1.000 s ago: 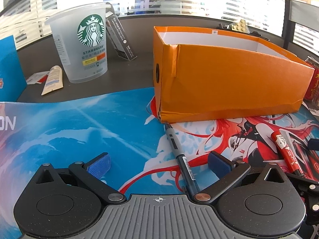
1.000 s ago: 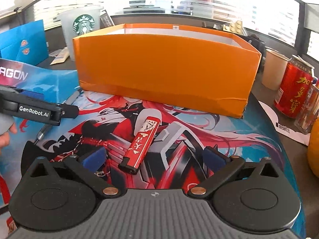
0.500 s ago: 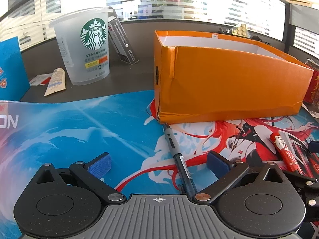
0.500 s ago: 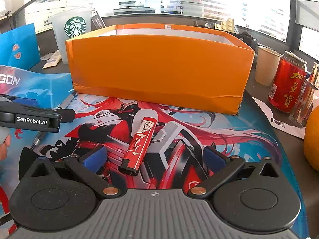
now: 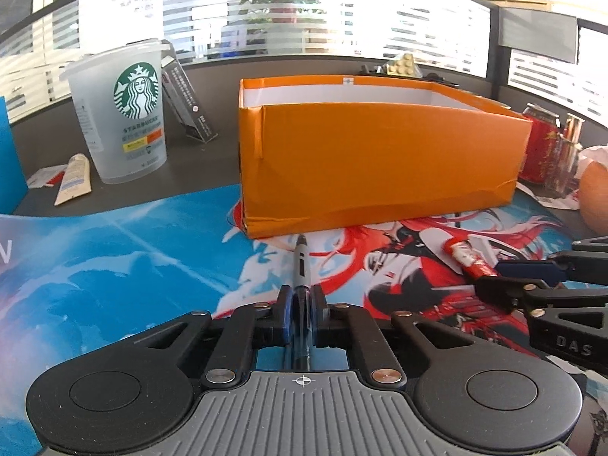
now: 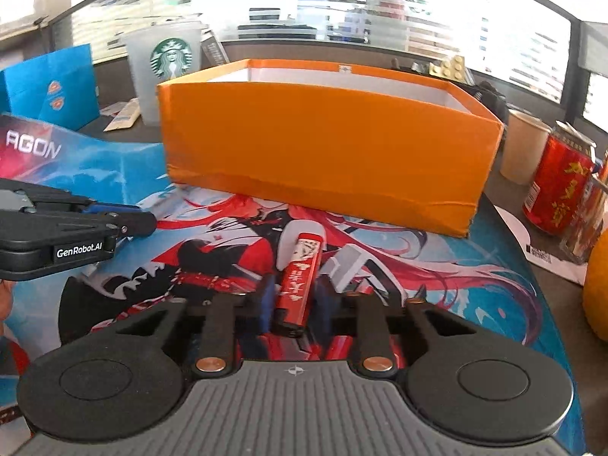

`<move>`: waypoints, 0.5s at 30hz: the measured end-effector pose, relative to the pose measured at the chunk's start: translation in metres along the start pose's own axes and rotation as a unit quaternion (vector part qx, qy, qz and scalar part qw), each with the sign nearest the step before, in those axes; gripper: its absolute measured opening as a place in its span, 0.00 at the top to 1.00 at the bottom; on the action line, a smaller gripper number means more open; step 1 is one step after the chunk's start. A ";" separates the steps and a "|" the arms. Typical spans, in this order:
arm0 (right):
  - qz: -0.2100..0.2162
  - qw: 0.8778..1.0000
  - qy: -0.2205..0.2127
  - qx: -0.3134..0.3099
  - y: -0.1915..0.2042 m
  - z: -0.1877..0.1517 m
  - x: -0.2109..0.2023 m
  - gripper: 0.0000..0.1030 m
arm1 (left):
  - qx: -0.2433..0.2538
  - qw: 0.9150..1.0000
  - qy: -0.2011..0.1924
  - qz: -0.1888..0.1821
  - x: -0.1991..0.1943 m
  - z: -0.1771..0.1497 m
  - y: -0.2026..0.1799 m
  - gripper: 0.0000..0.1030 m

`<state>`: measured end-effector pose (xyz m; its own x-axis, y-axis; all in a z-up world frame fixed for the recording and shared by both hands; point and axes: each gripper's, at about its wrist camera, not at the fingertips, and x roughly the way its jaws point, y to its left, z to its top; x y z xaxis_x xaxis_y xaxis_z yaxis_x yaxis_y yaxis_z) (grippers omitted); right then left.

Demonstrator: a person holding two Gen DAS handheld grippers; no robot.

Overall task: Organize rigid objects
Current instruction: 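Carry the red tube and black pen with both grippers over the box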

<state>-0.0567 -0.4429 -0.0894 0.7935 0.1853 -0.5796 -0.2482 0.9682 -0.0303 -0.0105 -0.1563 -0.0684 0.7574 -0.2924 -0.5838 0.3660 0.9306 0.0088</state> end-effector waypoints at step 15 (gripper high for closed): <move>0.001 1.000 -0.007 -0.001 0.002 -0.001 -0.015 0.83 | -0.017 1.000 -0.006 -0.012 -0.031 -0.005 0.008 0.93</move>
<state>-0.0695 -0.4436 -0.0814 0.8009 0.1891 -0.5681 -0.2504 0.9676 -0.0309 -0.0338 -0.1386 -0.0540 0.7550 -0.3163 -0.5744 0.3654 0.9303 -0.0319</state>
